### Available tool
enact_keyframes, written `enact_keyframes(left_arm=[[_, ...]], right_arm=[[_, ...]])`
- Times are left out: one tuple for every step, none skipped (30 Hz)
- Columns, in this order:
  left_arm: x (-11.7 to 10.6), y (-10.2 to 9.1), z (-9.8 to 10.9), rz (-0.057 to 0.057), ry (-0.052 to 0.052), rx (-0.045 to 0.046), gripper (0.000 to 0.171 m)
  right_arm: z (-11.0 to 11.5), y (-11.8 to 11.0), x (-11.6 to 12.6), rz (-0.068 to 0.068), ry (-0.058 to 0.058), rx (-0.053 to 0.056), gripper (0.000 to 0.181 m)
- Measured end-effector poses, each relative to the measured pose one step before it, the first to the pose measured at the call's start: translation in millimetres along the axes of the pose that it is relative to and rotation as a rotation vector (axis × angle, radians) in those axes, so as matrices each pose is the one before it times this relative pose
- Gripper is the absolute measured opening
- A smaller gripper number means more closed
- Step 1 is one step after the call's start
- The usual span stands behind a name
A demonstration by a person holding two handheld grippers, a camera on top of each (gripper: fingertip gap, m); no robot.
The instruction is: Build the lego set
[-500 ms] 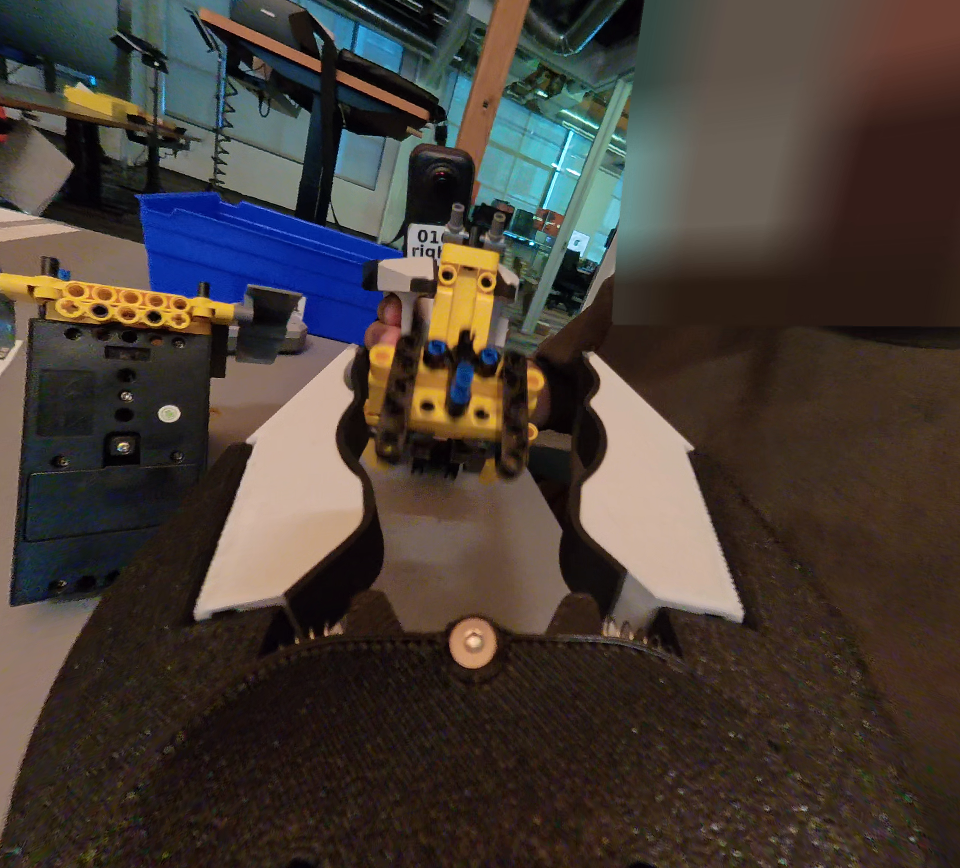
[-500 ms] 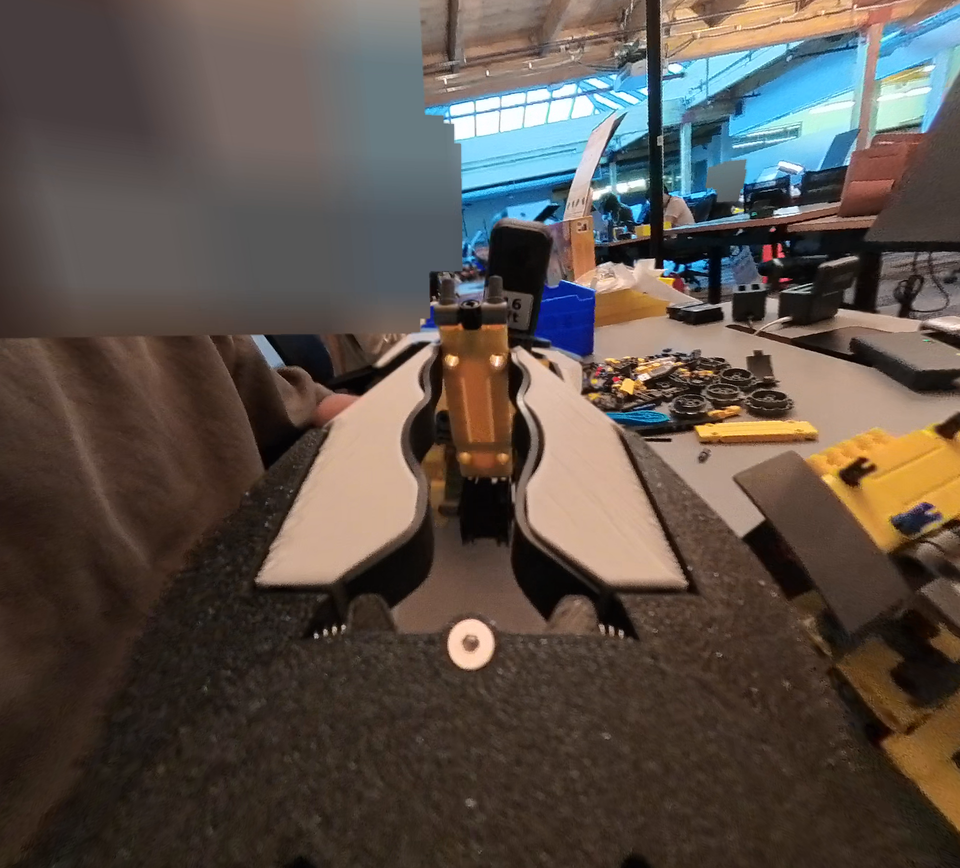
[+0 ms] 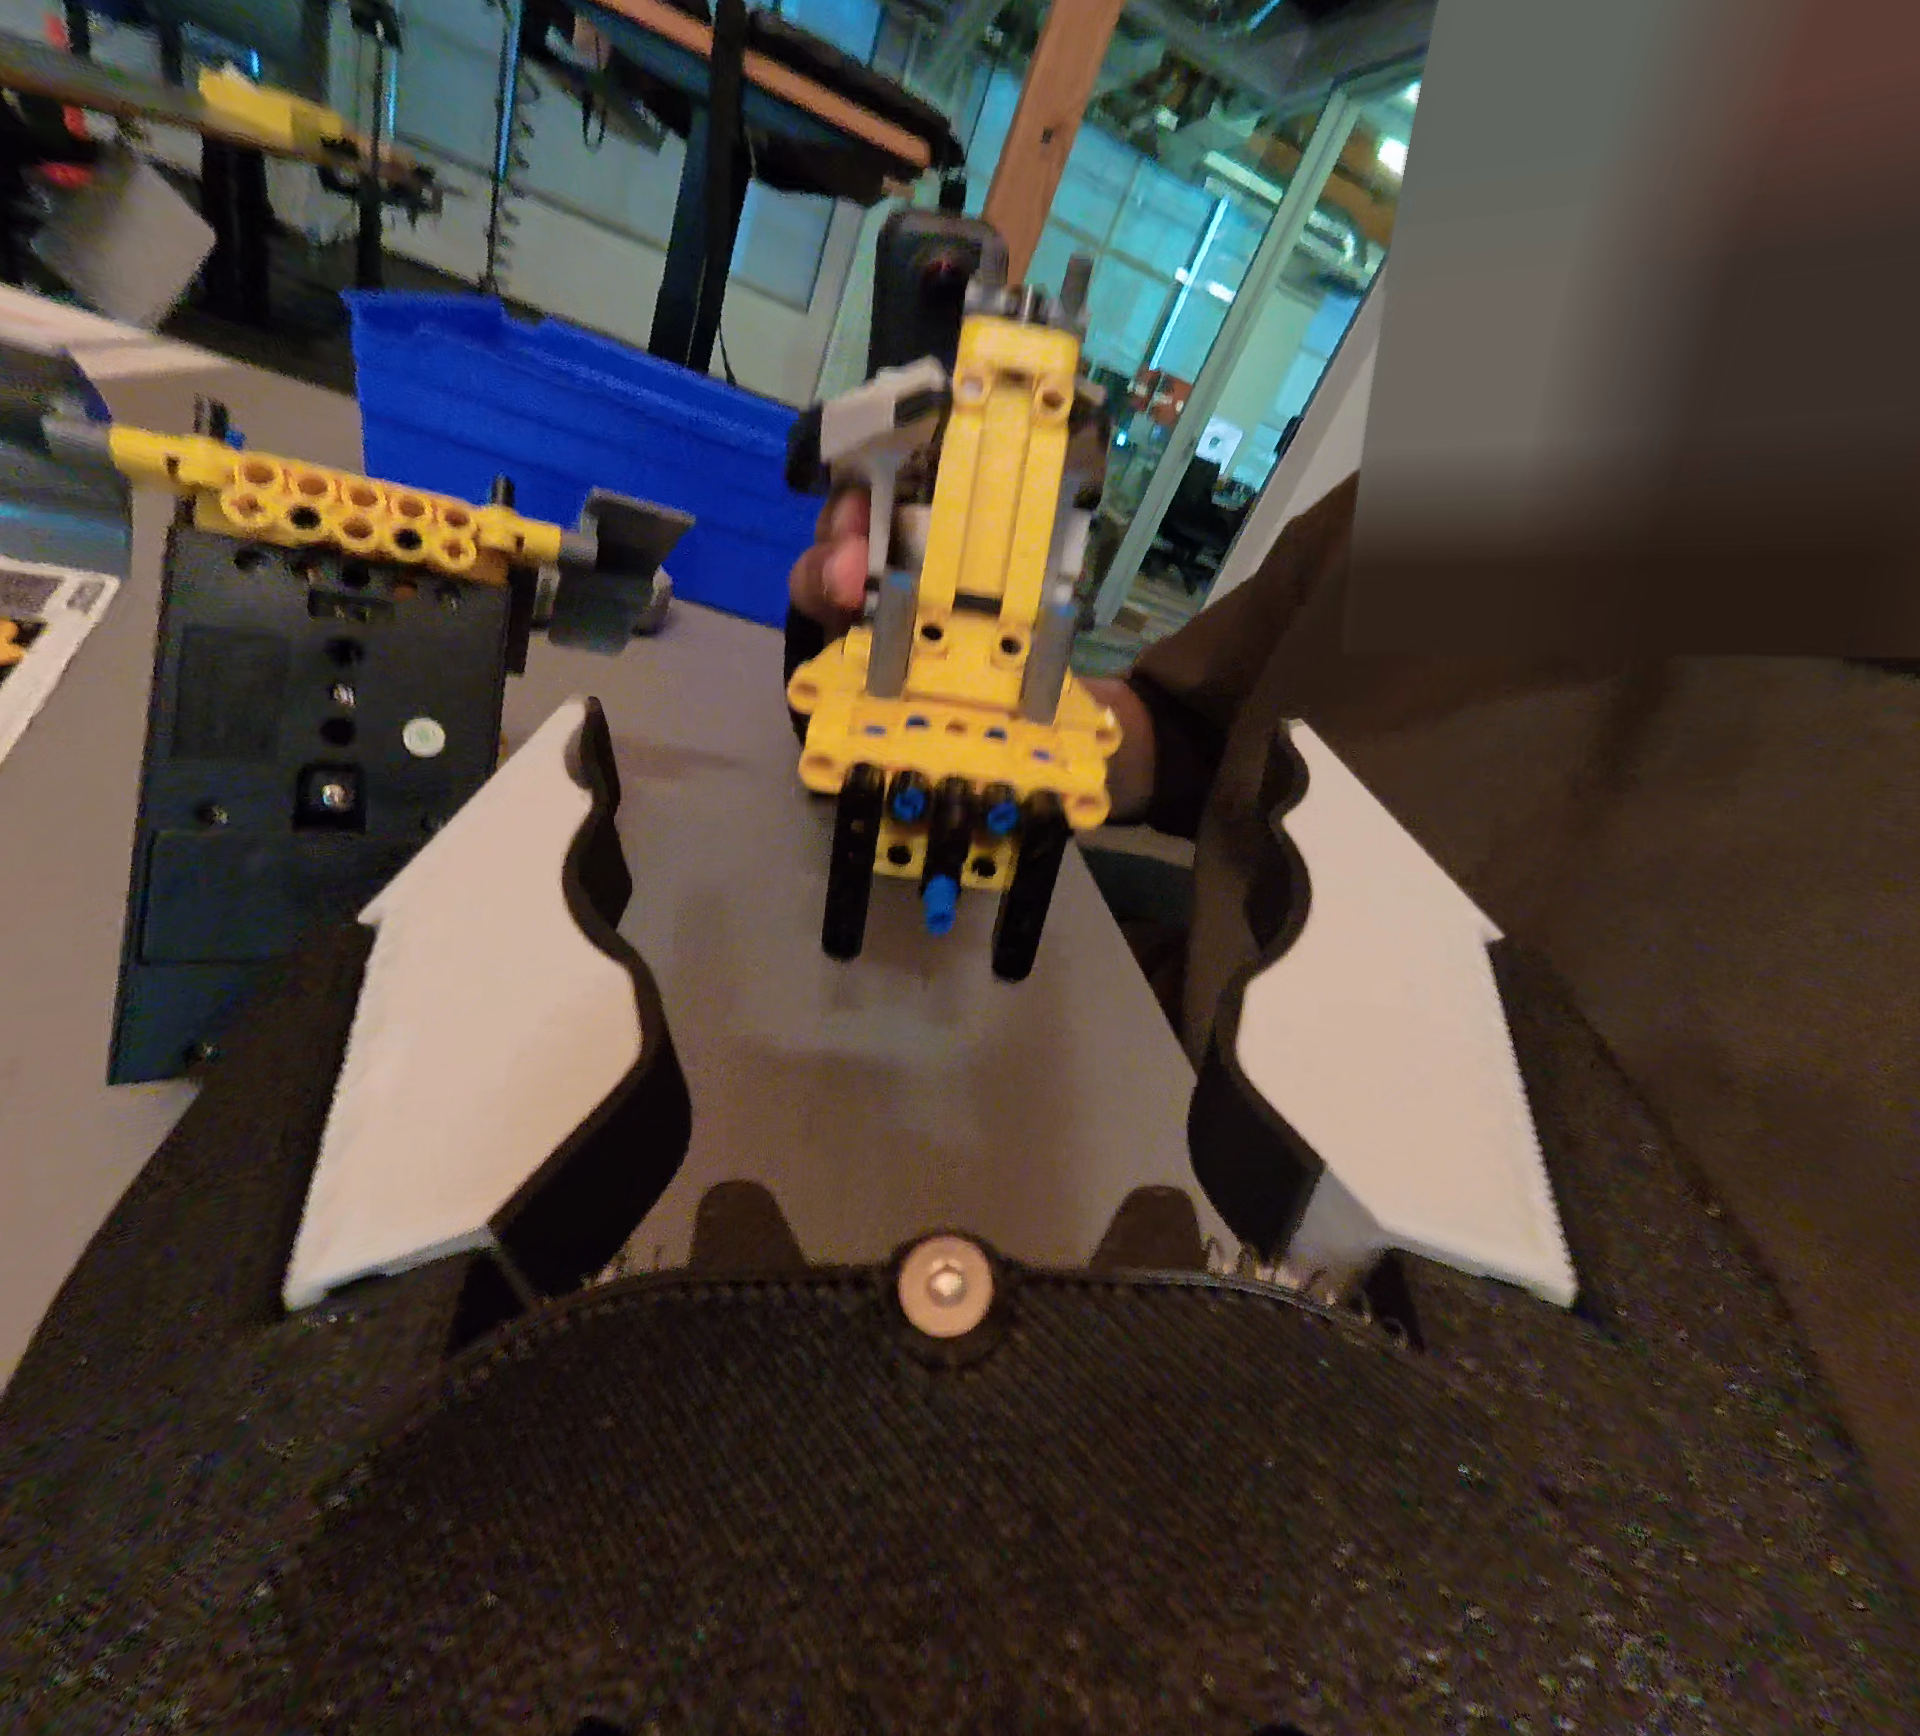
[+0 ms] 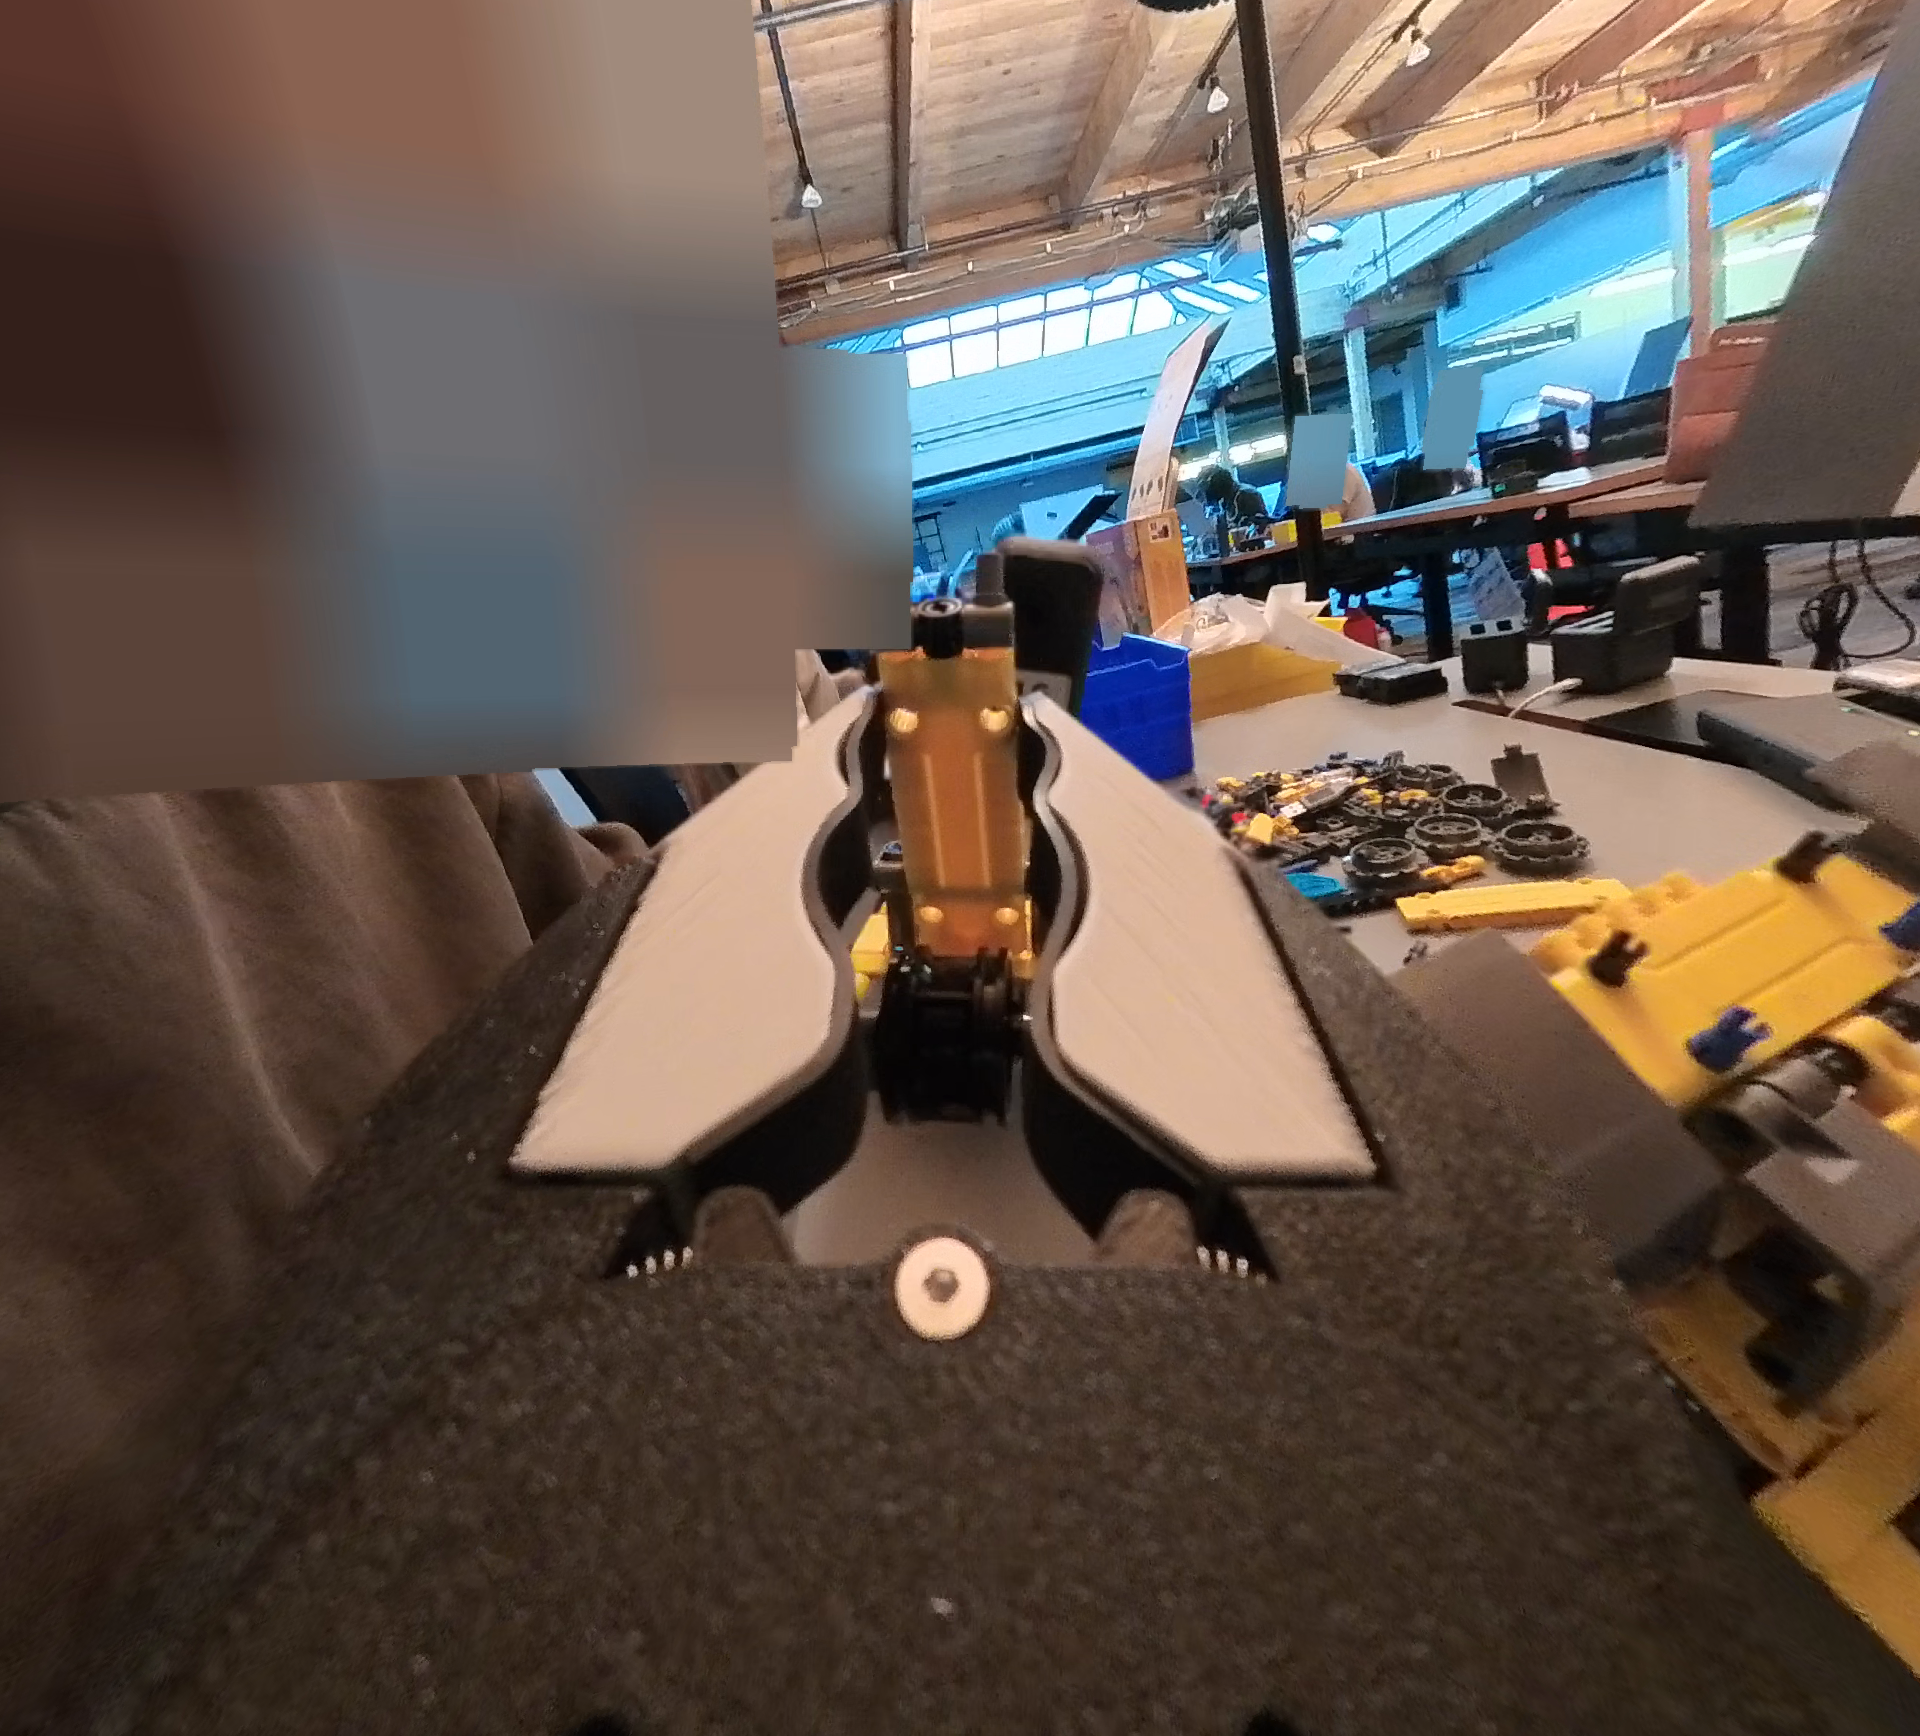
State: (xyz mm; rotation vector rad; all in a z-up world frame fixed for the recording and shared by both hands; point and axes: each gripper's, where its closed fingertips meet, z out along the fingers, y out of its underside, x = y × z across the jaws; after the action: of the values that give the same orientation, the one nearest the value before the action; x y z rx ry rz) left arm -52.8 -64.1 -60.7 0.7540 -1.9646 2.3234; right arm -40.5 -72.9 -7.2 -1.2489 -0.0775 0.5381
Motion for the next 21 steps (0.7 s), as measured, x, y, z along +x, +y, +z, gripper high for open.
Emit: enact_keyframes(left_arm=[[-1.6, 5.44, 2.88, -0.0027, -0.0066, -0.02182, 0.115], [-0.71, 3.66, 3.14, -0.0033, -0.0031, -0.01299, 0.109], [1.28, 2.46, 2.8, -0.0004, 0.0079, -0.00934, 0.099], [2.8, 1.72, 2.08, 0.0053, 0.0159, -0.0084, 0.088], [2.83, 0.71, 0.88, 0.0079, 0.0151, -0.00407, 0.077], [2.16, -0.23, -0.12, 0.007, 0.0104, -0.00048, 0.067], [0.86, -0.56, -0.92, 0.0035, 0.0021, 0.00114, 0.062], [-0.35, -0.8, -1.67, 0.0016, -0.0033, 0.00089, 0.056], [0.22, -1.66, -1.91, 0.0027, 0.0003, 0.0049, 0.055], [-0.41, -2.05, -2.15, 0.0044, -0.0052, 0.00657, 0.055], [-0.71, -1.99, -2.14, 0.0056, -0.0057, 0.0064, 0.054], [-0.31, -1.79, -1.87, 0.0038, -0.0033, 0.00569, 0.054], [-0.58, -1.51, -1.74, 0.0018, -0.0037, 0.00511, 0.054], [-0.49, -1.39, -1.54, 0.0013, -0.0025, 0.00701, 0.054], [0.64, -2.02, -1.41, 0.0011, 0.0041, 0.01102, 0.05], [0.44, -2.46, -1.05, -0.0012, 0.0002, 0.01376, 0.049], [-0.37, -0.02, -0.17, 0.001, -0.0035, -0.00026, 0.048], [-0.01, 1.02, 0.71, -0.0021, -0.0008, -0.00647, 0.049], [0.35, 0.36, 1.05, -0.0004, -0.0008, -0.00063, 0.049], [0.58, -0.3, 1.1, -0.0012, 0.0002, 0.0054, 0.049], [0.93, -0.48, 0.71, -0.004, 0.0057, 0.00633, 0.05]], right_arm=[[-1.33, -3.22, -0.13, 0.0032, -0.0025, 0.0139, 0.023], [-1.18, -2.56, -0.08, 0.0027, -0.0016, 0.0115, 0.023], [-0.81, -1.4, 0.01, 0.0012, -0.0007, 0.0055, 0.023], [-0.75, -0.58, 0.03, -0.0011, 0.0006, 0.0019, 0.023], [-0.53, -0.32, 0.04, -0.0028, 0.0011, 0.0011, 0.023], [-0.38, -0.14, -0.07, -0.0014, -0.0006, 0.0001, 0.023], [-0.21, -0.26, -0.45, 0.0019, -0.0037, 0.0014, 0.023], [-0.06, -0.47, -0.92, 0.0063, -0.0077, 0.0037, 0.023], [0.16, -0.32, -0.61, 0.0047, -0.0054, 0.0029, 0.023], [0.03, 0.16, -0.01, -0.0023, -0.0001, 0.0, 0.023], [0.14, 0.33, -0.04, -0.0059, 0.0008, -0.002, 0.024], [0.09, 0.41, -0.35, -0.0065, 0.0, -0.003, 0.024], [0.23, 0.71, -0.23, -0.0056, 0.0003, -0.0046, 0.024], [0.35, 0.95, -0.09, -0.0064, 0.0011, -0.0065, 0.024], [0.31, 1.49, 0.07, -0.0085, 0.0029, -0.0101, 0.024], [0.39, 1.8, 0.43, -0.0077, 0.0042, -0.0116, 0.024], [0.14, 0.45, 0.02, -0.0022, 0.0013, -0.004, 0.024], [-0.03, 0.42, 0.06, -0.001, -0.0006, -0.0033, 0.024], [-0.07, 0.18, -0.29, 0.0003, -0.0026, -0.0027, 0.024], [0.09, 0.08, -0.45, 0.0005, -0.0041, -0.0011, 0.024], [0.18, 0.12, -0.55, 0.0008, -0.0034, -0.001, 0.024]])
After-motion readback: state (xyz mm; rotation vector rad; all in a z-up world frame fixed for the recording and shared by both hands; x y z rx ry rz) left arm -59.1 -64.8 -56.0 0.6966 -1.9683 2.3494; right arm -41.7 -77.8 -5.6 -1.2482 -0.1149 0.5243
